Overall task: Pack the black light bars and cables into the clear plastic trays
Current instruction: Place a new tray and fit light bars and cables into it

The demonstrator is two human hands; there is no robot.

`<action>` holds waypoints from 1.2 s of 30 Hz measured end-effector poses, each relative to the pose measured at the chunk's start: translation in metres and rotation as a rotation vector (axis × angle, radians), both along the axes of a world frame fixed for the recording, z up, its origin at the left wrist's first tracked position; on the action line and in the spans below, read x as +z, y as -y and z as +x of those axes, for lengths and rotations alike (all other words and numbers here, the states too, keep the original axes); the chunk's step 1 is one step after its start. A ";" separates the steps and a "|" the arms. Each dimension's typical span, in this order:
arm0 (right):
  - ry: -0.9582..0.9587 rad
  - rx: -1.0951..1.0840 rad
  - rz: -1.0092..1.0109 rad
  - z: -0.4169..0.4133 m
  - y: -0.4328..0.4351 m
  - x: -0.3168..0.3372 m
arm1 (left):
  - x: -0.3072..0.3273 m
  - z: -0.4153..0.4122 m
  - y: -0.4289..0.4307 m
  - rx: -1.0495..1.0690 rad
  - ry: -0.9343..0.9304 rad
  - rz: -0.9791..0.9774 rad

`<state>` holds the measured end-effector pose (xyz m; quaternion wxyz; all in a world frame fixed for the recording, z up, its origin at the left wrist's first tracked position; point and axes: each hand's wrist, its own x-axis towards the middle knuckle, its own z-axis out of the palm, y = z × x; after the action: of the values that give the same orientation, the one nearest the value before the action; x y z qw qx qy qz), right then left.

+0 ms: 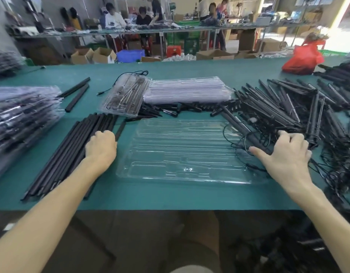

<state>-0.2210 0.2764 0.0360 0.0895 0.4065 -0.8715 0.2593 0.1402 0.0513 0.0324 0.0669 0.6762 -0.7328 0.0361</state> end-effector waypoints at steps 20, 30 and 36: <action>-0.025 0.578 0.120 0.055 0.016 -0.018 | 0.043 -0.062 -0.038 -0.543 -0.443 0.002; 0.005 0.489 0.163 0.045 0.007 -0.015 | -0.008 -0.095 -0.058 -0.767 -0.460 0.084; 0.060 0.400 0.173 0.030 0.007 -0.018 | -0.014 -0.086 -0.053 -0.749 -0.416 0.057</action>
<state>-0.1909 0.2699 0.0183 -0.0249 0.5693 -0.7949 0.2081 0.0543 0.1041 0.0182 0.2031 0.3577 -0.8993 -0.1483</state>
